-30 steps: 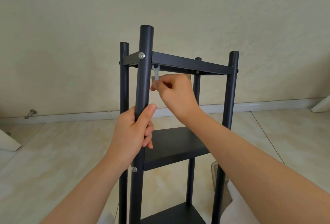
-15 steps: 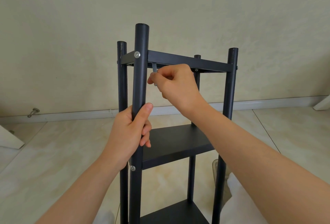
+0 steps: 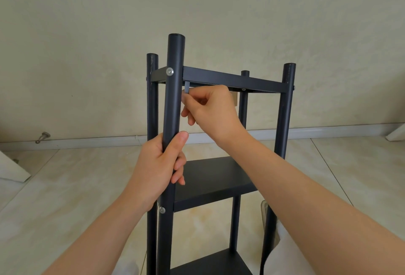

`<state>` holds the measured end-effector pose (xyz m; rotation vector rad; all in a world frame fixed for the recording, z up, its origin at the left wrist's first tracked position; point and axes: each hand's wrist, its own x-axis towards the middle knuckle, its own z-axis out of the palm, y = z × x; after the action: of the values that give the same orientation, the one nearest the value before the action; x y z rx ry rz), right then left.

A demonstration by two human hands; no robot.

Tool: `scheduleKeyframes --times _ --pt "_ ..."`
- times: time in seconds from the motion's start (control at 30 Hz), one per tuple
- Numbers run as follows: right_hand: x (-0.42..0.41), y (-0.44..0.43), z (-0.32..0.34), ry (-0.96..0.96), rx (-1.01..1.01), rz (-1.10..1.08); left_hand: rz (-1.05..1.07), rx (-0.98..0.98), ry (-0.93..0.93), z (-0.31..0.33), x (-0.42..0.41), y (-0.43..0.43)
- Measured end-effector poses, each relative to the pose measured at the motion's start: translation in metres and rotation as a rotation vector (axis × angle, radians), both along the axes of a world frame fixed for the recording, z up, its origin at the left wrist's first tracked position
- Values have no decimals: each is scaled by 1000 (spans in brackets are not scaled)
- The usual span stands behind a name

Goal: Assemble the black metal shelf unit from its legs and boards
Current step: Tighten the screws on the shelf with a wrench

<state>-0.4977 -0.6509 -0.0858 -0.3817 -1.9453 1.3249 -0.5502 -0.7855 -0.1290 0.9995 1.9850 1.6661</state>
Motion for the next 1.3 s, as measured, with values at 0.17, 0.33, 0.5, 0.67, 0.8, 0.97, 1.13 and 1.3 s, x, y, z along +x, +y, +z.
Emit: scheduleKeyframes --times 0.17,0.33,0.5,0.67,0.8,0.97,1.13,1.3 --pt "-11 -5 -10 81 65 -84 10 -10 10 2 0 -2" --pt "-21 -10 -16 171 66 -143 4 -2 19 1 3 -1" --pt "-26 -9 -19 222 68 -181 4 -6 25 1 5 0" --pt "-22 -6 -17 162 18 -127 9 5 18 1 6 1" --pt "-13 -2 -16 -25 -54 -41 11 3 21 1 5 0" --pt "3 3 -5 -52 -75 -15 14 -1 20 2 4 -1" --pt "13 5 4 -56 -11 -26 13 0 11 2 3 -1" --pt "10 0 8 -21 -82 2 18 0 16 0 2 0"
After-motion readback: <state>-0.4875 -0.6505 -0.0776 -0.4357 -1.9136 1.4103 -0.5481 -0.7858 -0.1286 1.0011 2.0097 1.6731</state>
